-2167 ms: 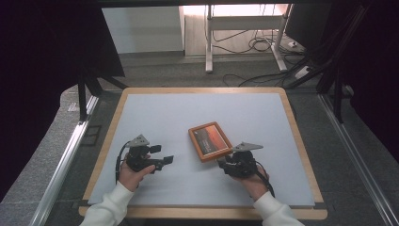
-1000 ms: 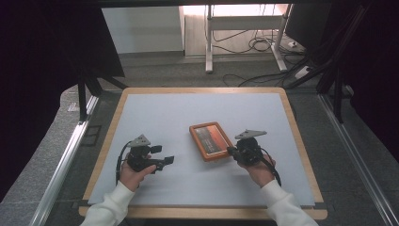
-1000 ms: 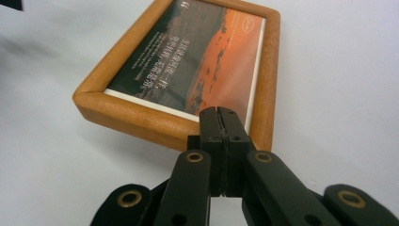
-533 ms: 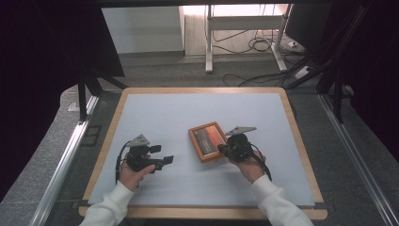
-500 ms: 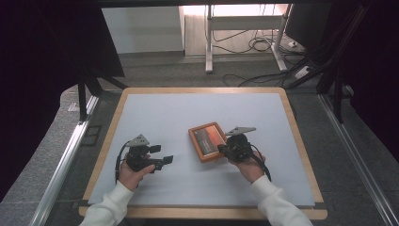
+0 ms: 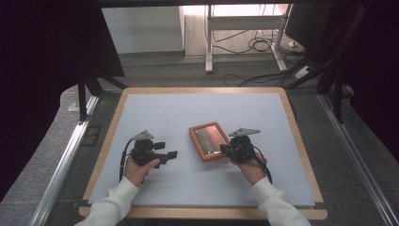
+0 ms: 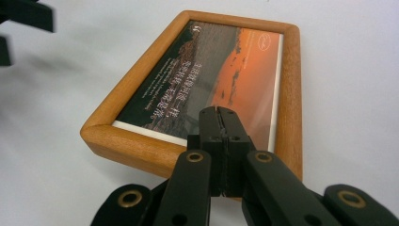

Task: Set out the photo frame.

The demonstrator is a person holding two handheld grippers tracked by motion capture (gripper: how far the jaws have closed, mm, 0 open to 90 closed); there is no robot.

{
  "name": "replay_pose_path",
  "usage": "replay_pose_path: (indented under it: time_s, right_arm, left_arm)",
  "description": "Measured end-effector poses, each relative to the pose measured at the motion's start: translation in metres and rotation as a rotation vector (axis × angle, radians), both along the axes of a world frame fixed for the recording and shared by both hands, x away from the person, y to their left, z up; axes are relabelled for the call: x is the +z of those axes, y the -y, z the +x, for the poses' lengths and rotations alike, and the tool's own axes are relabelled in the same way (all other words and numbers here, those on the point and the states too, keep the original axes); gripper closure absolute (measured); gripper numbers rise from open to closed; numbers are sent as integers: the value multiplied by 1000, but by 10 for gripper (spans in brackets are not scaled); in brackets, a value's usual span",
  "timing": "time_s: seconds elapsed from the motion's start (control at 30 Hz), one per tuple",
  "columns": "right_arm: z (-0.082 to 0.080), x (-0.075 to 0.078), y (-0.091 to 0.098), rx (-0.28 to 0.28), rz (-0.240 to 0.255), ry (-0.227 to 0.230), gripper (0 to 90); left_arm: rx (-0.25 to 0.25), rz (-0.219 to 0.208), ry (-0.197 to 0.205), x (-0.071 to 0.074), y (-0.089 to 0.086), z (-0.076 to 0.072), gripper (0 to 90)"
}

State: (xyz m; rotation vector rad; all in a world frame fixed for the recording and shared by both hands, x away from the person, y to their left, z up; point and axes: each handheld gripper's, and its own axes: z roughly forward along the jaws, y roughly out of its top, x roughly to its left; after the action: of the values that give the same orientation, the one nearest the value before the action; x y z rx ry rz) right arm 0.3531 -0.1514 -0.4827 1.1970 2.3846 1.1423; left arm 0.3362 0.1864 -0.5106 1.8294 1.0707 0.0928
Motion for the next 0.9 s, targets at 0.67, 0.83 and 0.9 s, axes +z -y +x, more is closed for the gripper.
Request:
replay_pose_path:
  time_s: [0.67, 0.83, 0.9]
  right_arm:
    - [0, -3, 7, -3, 10, 7, 900]
    - [0, -2, 6, 3, 10, 14, 900]
    - [-1, -2, 6, 3, 14, 11, 900]
  left_arm:
    - [28, -165, -305, -17, 62, 92, 216]
    - [46, -164, -321, -20, 65, 98, 231]
    - [65, -176, -345, -24, 65, 102, 237]
